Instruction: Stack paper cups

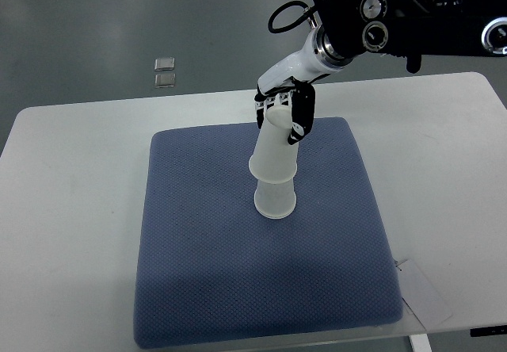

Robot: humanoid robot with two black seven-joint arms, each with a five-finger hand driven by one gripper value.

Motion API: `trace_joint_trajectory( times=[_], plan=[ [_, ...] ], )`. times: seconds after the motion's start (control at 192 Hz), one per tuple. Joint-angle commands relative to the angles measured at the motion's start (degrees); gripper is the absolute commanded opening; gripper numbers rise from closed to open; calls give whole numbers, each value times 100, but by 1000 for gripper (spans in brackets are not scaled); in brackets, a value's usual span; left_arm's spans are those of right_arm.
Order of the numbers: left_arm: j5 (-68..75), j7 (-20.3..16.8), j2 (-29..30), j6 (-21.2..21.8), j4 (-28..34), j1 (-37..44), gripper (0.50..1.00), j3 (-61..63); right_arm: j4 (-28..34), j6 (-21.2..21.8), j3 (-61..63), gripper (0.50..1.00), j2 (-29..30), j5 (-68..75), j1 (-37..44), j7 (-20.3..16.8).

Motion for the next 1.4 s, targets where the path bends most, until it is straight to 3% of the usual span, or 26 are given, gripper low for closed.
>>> trace_joint_trajectory(
  times=[0.0, 0.469, 0.87, 1.396],
  plan=[
    [-1, 0, 0, 0, 0, -5, 1000, 0, 0, 1, -10, 715, 0, -47, -19, -1],
    [-1, 0, 0, 0, 0, -5, 1000, 0, 0, 10, -28, 721, 0, -144, -89, -10],
    [-1, 0, 0, 0, 8, -5, 1000, 0, 0, -8, -28, 778, 35, -126, -106, -10],
    [-1, 0, 0, 0, 0, -5, 1000, 8, -18, -16, -1, 778, 53, -126, -106, -10]
  ],
)
